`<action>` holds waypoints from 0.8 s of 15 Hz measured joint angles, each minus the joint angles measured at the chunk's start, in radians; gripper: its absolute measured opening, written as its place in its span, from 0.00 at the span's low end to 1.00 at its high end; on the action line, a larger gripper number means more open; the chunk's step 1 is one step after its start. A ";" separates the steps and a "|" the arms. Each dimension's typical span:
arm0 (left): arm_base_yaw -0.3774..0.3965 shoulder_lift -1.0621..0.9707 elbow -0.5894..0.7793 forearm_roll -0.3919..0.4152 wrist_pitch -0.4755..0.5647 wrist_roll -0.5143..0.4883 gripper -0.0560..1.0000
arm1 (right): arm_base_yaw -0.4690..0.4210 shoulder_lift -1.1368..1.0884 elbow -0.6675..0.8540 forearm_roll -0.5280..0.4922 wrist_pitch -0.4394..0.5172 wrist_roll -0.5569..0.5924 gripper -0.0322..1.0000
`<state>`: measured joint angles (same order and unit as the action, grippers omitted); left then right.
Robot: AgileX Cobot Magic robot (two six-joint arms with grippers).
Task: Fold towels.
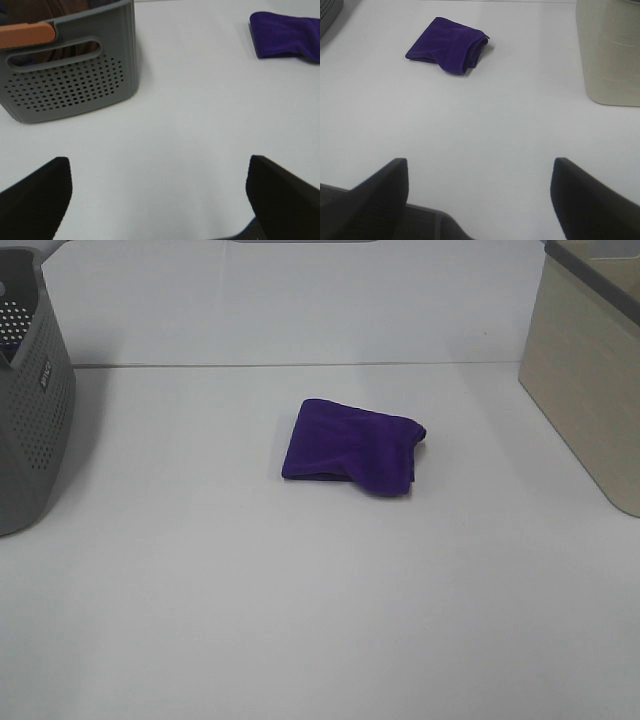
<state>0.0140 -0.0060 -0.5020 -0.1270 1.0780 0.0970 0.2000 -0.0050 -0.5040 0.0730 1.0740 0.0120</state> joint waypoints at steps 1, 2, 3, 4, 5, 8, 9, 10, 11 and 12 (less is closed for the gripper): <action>0.000 0.000 0.003 0.002 -0.008 -0.001 0.88 | 0.000 0.000 0.002 0.000 -0.005 -0.001 0.78; 0.000 0.000 0.003 0.002 -0.011 -0.004 0.88 | 0.000 0.000 0.002 0.000 -0.006 -0.002 0.78; 0.000 0.000 0.003 0.002 -0.016 -0.003 0.88 | 0.000 0.000 0.003 0.000 -0.007 -0.002 0.78; 0.000 0.000 0.003 0.002 -0.019 -0.003 0.88 | 0.000 0.000 0.003 0.001 -0.011 -0.002 0.78; 0.000 0.000 0.003 0.002 -0.021 -0.003 0.88 | 0.000 0.000 0.003 0.001 -0.011 -0.002 0.78; 0.000 0.000 0.003 -0.009 -0.021 -0.003 0.88 | 0.000 0.000 0.003 0.004 -0.012 -0.003 0.78; 0.000 0.000 0.003 -0.009 -0.021 -0.003 0.88 | 0.000 0.000 0.003 0.003 -0.012 -0.003 0.78; 0.000 0.000 0.003 -0.009 -0.021 -0.003 0.88 | -0.002 0.000 0.003 0.004 -0.012 -0.003 0.78; 0.005 0.000 0.003 -0.010 -0.021 -0.003 0.88 | -0.018 0.000 0.003 0.005 -0.012 -0.003 0.78; 0.027 0.000 0.003 -0.012 -0.021 -0.003 0.88 | -0.053 0.000 0.003 0.008 -0.012 -0.003 0.78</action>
<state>0.0410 -0.0060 -0.4990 -0.1390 1.0570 0.0940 0.1470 -0.0050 -0.5010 0.0810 1.0620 0.0090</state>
